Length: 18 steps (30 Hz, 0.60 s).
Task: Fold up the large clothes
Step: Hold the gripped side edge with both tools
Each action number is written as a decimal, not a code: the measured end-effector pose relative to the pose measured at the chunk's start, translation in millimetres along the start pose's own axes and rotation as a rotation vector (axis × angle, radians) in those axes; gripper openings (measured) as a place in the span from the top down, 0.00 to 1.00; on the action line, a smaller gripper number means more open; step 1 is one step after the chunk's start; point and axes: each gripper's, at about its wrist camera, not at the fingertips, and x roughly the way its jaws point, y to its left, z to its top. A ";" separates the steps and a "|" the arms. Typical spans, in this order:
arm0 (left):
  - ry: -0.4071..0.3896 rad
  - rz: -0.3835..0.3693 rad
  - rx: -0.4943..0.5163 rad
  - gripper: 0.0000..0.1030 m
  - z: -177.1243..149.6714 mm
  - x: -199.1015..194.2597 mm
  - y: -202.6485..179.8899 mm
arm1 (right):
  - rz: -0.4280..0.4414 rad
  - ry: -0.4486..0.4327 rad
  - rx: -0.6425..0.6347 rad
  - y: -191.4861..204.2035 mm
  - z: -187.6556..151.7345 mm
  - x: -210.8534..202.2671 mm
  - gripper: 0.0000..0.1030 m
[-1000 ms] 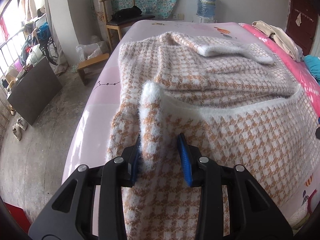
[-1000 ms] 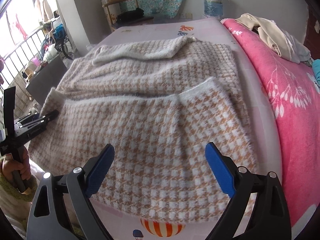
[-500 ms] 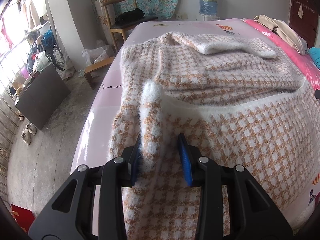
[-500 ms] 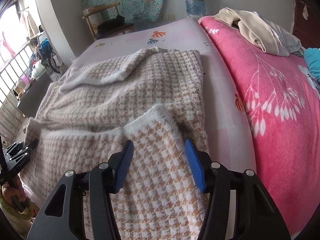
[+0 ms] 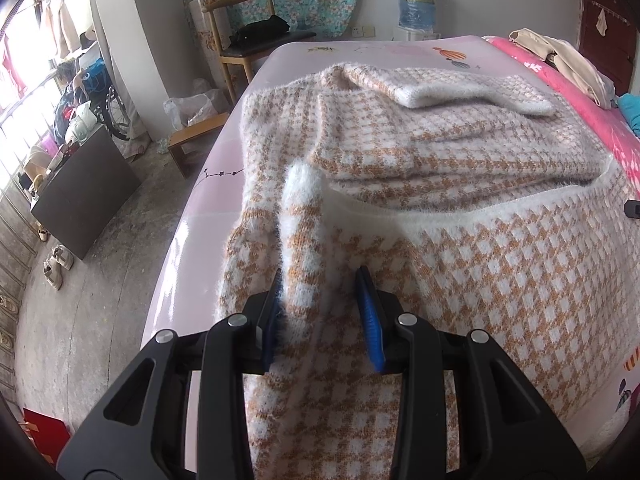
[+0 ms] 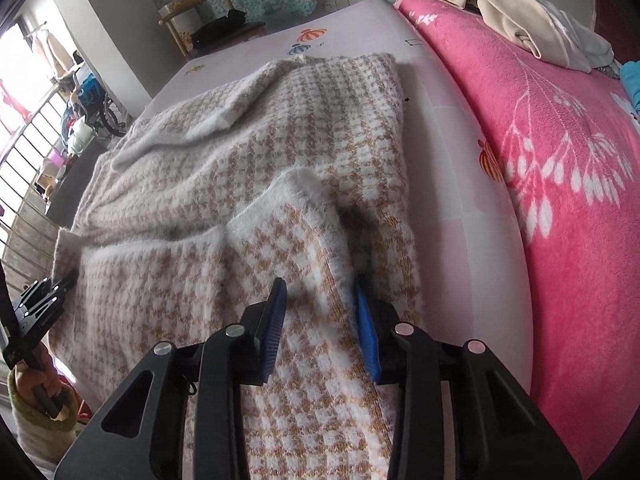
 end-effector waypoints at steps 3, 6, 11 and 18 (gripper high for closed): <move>0.000 -0.001 0.000 0.67 -0.1 0.1 0.1 | -0.053 0.001 -0.040 6.5 0.0 1.7 0.72; 0.000 -0.001 -0.001 0.67 0.1 0.3 0.1 | -0.071 0.001 -0.046 8.8 1.9 6.2 0.72; 0.000 -0.001 -0.001 0.67 0.4 0.2 -0.1 | -0.094 -0.003 -0.060 11.8 8.7 12.5 0.72; 0.002 -0.002 -0.001 0.67 -0.2 1.1 0.8 | -0.143 -0.007 -0.104 20.7 10.5 15.0 0.72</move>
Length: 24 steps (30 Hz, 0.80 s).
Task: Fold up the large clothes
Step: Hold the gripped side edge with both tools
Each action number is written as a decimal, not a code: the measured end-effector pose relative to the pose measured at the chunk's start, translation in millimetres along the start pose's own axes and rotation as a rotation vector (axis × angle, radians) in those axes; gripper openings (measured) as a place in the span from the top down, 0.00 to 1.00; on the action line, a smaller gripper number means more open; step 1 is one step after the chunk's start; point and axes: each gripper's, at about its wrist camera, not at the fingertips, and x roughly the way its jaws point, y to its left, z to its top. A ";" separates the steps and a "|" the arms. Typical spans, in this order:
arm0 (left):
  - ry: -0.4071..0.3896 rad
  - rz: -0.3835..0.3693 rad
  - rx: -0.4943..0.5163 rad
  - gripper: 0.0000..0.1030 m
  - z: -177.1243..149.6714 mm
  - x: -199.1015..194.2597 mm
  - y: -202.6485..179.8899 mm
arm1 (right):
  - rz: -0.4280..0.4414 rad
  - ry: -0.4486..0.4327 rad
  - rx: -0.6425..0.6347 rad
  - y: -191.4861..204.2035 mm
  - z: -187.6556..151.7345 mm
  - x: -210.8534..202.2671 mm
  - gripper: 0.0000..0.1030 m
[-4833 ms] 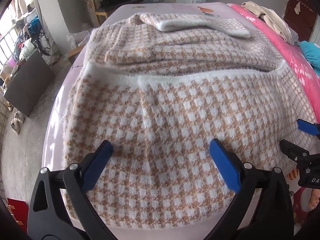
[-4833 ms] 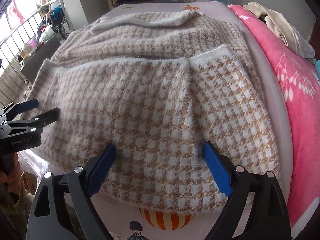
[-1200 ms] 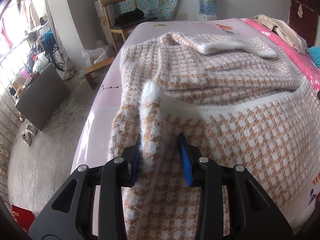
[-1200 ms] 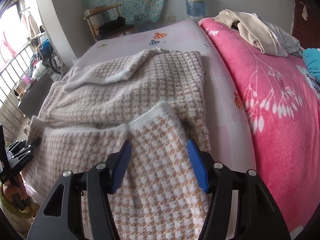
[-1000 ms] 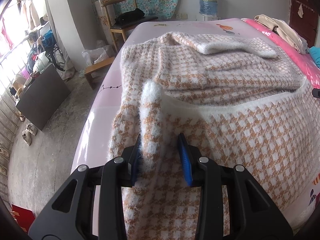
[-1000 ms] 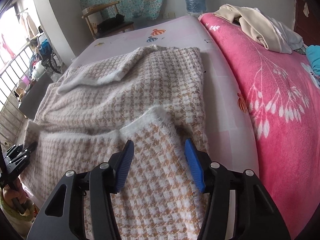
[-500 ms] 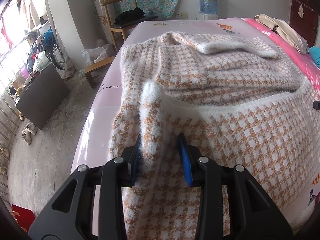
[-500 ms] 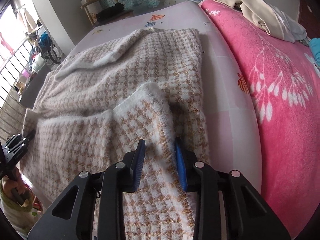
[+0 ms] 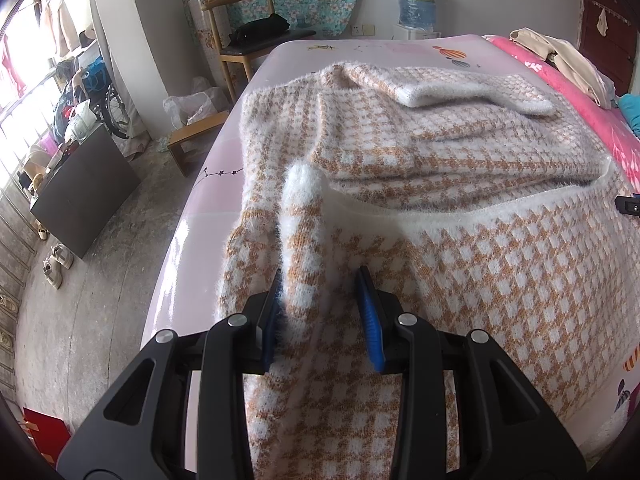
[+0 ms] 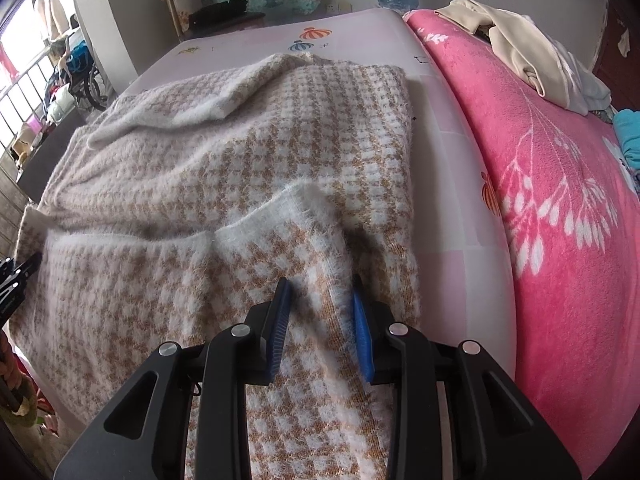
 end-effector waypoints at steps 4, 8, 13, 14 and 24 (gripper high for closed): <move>0.001 0.000 0.000 0.67 -0.2 0.1 -0.3 | -0.028 -0.006 -0.021 4.2 -1.8 -1.1 0.72; 0.001 0.001 0.000 0.67 -0.4 0.0 -0.7 | -0.044 -0.006 -0.033 7.4 -2.4 -1.7 0.72; 0.001 0.002 0.000 0.67 -0.1 0.0 -0.6 | -0.046 -0.007 -0.034 7.4 -2.2 -1.6 0.72; 0.001 0.002 0.001 0.67 -0.2 -0.1 -0.6 | -0.047 -0.007 -0.034 7.5 -2.3 -1.6 0.72; 0.002 0.003 0.002 0.67 0.5 0.0 -1.2 | -0.049 -0.008 -0.036 8.3 -2.7 -1.9 0.72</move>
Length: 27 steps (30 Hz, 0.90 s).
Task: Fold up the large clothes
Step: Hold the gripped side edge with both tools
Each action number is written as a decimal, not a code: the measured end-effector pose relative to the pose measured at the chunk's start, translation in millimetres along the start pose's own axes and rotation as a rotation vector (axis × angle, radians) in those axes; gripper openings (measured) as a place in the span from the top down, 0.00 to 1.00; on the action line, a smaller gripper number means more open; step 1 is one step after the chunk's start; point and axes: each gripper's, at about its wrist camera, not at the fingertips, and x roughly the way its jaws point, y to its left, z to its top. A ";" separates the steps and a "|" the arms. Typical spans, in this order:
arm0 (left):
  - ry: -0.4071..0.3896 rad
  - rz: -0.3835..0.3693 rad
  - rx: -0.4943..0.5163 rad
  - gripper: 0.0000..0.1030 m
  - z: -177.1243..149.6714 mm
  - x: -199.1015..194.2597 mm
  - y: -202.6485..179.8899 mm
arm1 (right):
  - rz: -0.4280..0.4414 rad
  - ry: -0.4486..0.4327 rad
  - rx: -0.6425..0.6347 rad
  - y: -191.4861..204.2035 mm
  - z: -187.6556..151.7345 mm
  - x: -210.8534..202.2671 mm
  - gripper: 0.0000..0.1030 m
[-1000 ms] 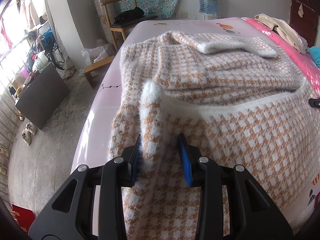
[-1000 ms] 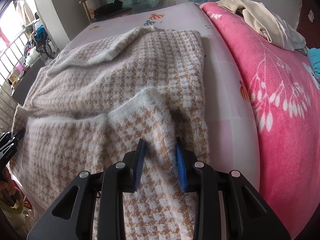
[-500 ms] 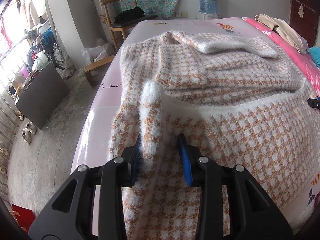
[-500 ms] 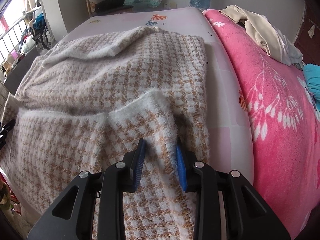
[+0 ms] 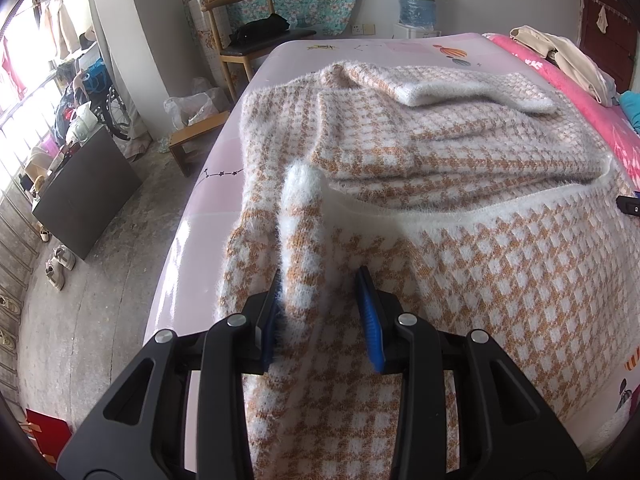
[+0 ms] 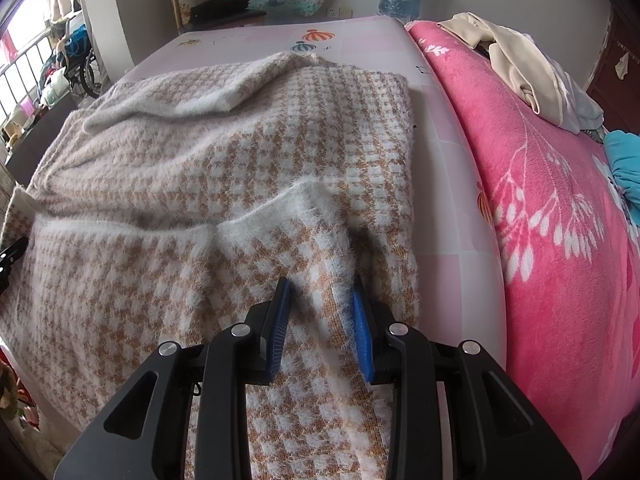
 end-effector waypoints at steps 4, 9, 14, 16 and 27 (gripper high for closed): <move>0.000 0.000 -0.001 0.67 0.0 0.1 -0.3 | 0.000 -0.001 0.000 0.1 -0.2 0.0 0.72; 0.000 0.000 0.001 0.67 0.0 0.1 -0.7 | -0.002 -0.001 -0.001 0.3 -0.4 -0.3 0.72; -0.001 -0.006 -0.004 0.67 0.5 0.4 -1.8 | -0.007 0.001 -0.003 0.5 -0.1 0.1 0.72; -0.003 -0.012 -0.008 0.67 -0.5 0.4 -0.4 | -0.011 0.002 -0.005 1.4 -0.5 -1.1 0.72; -0.011 -0.025 -0.011 0.68 -1.5 -2.1 6.3 | -0.017 -0.011 -0.009 5.3 -2.0 -4.8 0.78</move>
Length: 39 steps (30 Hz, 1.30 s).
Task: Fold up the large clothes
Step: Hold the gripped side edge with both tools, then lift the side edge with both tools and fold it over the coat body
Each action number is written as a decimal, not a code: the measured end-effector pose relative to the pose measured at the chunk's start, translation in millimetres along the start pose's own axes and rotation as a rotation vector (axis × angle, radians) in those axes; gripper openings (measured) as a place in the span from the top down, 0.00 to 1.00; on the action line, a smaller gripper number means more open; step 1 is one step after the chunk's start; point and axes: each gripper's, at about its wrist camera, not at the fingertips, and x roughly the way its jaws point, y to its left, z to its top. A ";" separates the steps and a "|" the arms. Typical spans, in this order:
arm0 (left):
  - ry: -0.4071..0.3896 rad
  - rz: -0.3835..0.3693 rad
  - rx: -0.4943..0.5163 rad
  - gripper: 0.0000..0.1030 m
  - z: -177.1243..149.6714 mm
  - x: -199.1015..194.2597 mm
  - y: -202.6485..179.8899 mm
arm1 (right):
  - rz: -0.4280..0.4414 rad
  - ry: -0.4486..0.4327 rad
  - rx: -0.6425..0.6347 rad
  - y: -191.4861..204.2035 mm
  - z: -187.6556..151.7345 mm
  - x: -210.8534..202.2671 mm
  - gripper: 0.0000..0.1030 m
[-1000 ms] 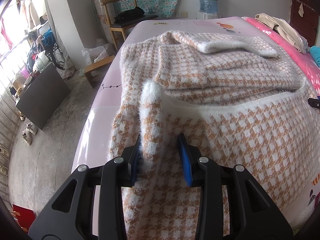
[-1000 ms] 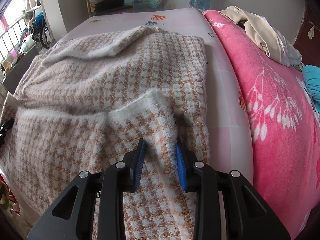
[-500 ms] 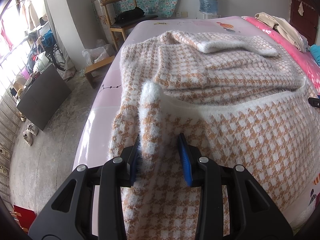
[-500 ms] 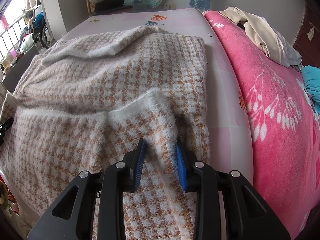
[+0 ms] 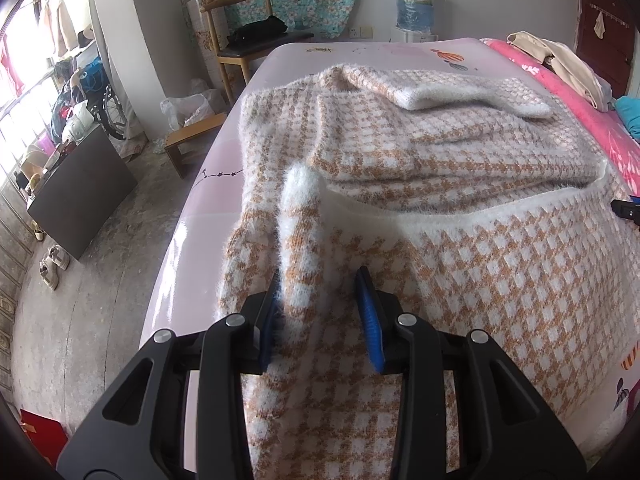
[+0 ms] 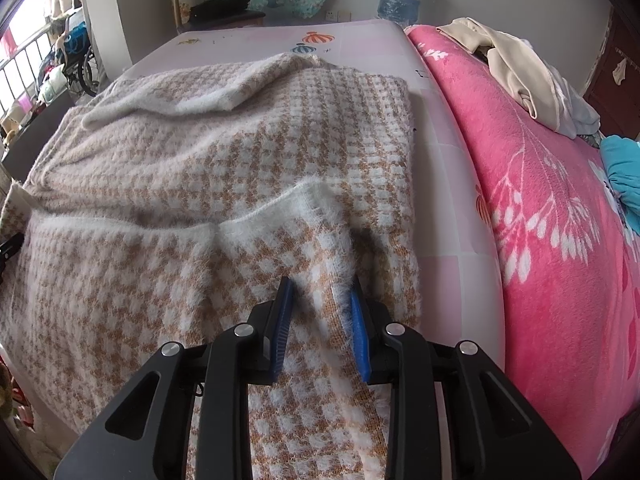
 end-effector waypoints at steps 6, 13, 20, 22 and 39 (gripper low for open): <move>-0.034 -0.007 0.001 0.88 -1.6 -15.1 7.9 | -0.001 -0.052 0.002 1.0 -5.1 -17.9 0.92; -0.181 -0.048 0.019 0.92 -7.4 -75.9 18.1 | 0.044 -0.201 0.070 -10.7 -13.8 -78.5 0.93; -0.313 -0.044 0.023 0.93 12.4 -134.6 21.9 | 0.086 -0.358 0.095 -18.3 -7.8 -135.9 0.93; -0.348 -0.048 0.023 0.93 27.2 -144.5 25.2 | 0.092 -0.400 0.081 -18.1 4.5 -145.6 0.93; -0.199 -0.101 0.005 0.93 242.7 26.7 65.4 | 0.173 -0.300 0.090 -36.5 219.2 -8.3 0.93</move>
